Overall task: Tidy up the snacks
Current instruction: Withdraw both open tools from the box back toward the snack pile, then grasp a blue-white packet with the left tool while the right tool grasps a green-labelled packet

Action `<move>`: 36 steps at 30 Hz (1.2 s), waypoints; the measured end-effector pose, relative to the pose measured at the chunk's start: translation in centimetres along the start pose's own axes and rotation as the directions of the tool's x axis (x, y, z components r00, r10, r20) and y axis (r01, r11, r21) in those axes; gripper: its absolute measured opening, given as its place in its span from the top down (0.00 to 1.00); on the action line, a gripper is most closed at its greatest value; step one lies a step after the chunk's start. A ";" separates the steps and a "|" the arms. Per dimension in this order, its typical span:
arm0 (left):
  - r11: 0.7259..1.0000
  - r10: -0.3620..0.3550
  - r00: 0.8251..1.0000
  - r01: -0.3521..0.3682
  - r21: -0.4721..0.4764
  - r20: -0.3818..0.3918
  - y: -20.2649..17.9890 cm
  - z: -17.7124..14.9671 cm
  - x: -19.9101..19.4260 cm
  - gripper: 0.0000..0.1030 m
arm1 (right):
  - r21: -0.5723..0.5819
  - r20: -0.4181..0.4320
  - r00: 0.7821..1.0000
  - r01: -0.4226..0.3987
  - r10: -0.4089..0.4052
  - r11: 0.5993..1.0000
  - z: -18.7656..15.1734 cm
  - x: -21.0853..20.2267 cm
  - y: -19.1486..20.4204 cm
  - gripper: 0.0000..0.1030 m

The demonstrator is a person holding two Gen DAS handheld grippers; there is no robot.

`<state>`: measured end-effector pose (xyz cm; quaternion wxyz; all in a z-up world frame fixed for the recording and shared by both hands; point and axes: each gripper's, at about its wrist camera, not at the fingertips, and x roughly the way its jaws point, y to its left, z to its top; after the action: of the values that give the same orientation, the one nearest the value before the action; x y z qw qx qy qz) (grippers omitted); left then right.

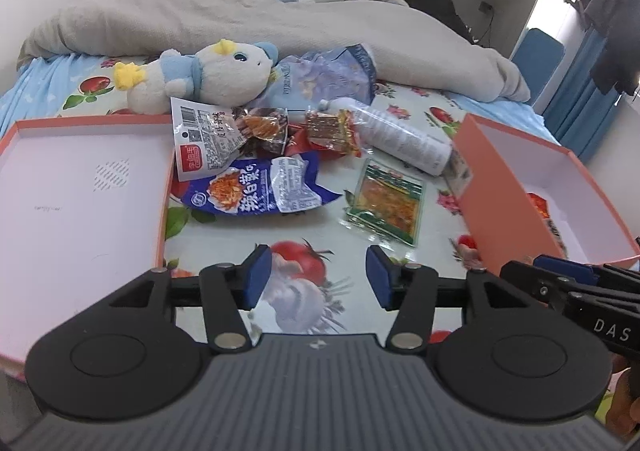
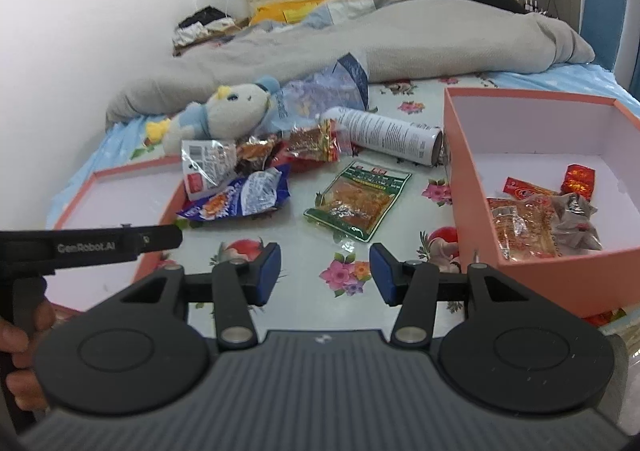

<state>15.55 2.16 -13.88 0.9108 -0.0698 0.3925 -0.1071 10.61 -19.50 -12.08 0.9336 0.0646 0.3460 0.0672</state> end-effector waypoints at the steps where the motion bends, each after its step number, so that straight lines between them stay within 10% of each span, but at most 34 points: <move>1: 1.000 0.000 1.000 0.000 0.001 -0.007 0.3 0.2 0.8 0.43 | -0.005 -0.002 1.000 0.000 0.000 1.000 0.1 0.6 0.0 0.50; 14: 0.976 0.087 0.993 -0.069 0.208 -0.079 0.7 1.3 10.5 0.35 | -0.011 -0.070 0.997 0.027 -0.028 1.000 2.1 9.8 -1.7 0.50; 27: 0.882 0.176 0.977 -0.104 0.461 -0.117 0.5 3.9 17.0 0.17 | 0.024 -0.174 0.985 0.024 -0.019 0.999 3.7 18.0 -3.3 0.14; 33: 0.782 0.206 0.976 -0.119 0.612 -0.073 -0.3 3.8 18.8 0.16 | -0.002 -0.205 0.978 0.031 -0.031 1.000 4.0 20.5 -3.4 0.14; 36: 0.781 0.178 0.979 -0.078 0.620 -0.101 0.1 4.0 19.6 0.16 | -0.006 -0.209 0.978 0.018 -0.018 1.000 4.0 21.3 -3.4 0.14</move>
<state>31.60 -2.48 -24.89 0.8562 0.2643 0.4096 -0.1713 29.50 -19.54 -23.22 0.8927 0.0523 0.4427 0.0659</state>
